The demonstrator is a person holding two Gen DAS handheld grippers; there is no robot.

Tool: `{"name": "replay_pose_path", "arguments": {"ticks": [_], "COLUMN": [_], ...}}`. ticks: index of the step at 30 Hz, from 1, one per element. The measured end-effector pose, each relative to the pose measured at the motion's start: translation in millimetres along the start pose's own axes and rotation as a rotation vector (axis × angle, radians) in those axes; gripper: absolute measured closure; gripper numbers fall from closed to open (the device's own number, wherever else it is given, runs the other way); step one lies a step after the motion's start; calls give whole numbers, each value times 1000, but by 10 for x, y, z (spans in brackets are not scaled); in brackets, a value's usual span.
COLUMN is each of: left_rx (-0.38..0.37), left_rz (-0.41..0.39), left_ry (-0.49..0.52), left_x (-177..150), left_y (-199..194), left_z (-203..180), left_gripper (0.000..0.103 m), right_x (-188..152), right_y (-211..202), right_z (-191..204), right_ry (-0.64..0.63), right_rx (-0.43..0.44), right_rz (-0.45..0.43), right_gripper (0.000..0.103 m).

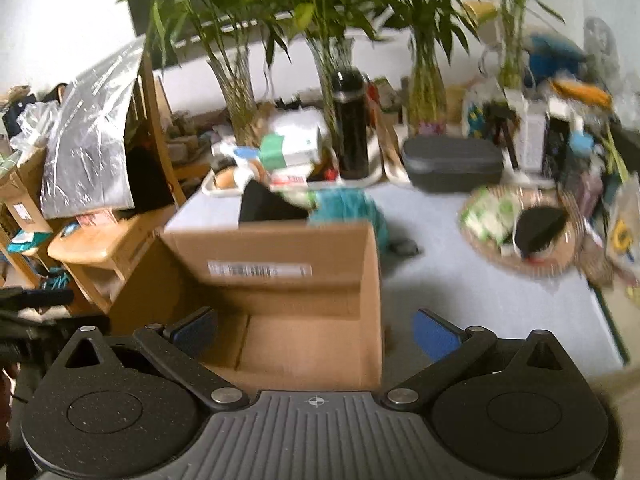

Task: Organize soft objects
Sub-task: 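Reach past the box and grasp the teal mesh bath pouf with the right gripper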

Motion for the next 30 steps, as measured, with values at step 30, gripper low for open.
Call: {"name": "replay_pose_path", "arguments": {"ticks": [30], "left_rx": [-57], "left_rz": [-105], "left_ry": [-46], "left_x": [513], "left_y": [441], "left_z": [433], "left_gripper": [0], "right_x": [661], "right_y": [1430], "right_z": [-682], "right_ry": [21], "right_rx": [107], "right_rz": [-43], "right_gripper": [0]}}
Point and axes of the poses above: each gripper's, at about its wrist camera, not at the fingertips, and y roughly the way its jaws point, z to its left, x to its top, the point moved 5 cm from there along y, roughly the way its jaws point, and after that the axes turned 3 degrees about -x, right-handed, at the moved point
